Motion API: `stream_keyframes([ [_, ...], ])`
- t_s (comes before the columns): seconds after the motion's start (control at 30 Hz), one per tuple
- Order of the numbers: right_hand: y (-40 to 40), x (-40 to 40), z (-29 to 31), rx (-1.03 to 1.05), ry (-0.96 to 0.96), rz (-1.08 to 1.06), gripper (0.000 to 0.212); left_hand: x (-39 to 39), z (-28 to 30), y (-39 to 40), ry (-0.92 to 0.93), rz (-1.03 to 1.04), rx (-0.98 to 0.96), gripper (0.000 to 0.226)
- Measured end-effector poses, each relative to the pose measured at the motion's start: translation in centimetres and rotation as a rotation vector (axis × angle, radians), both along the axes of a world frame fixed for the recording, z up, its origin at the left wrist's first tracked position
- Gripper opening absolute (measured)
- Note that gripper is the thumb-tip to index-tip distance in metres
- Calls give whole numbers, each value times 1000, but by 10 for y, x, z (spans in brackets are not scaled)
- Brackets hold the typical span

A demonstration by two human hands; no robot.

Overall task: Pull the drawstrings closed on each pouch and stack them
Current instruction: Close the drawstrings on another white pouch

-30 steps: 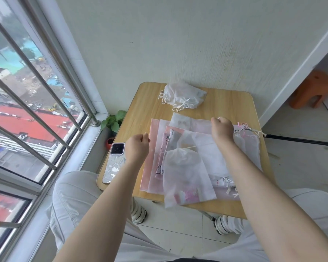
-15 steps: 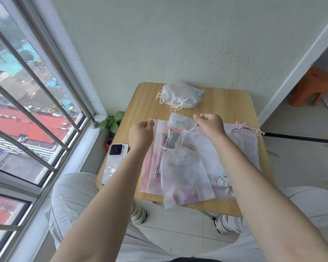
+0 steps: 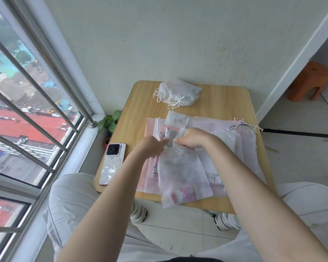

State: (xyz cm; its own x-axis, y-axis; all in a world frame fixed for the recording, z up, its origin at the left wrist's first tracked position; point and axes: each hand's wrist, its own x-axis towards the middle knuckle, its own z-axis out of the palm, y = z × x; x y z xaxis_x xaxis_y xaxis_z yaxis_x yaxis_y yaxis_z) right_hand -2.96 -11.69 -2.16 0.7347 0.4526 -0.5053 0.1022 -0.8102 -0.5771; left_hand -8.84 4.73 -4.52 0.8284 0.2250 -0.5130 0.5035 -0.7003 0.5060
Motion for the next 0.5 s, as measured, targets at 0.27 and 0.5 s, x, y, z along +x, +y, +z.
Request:
stream_keyframes([
  [0.27,1,-1,-15,186,-10,-120,45,-9,-7,-11,-245,391,-681,16],
  [0.5,-2,-1,-18,298,-87,-298,21,-9,-9,-14,-266,504,-1039,15],
])
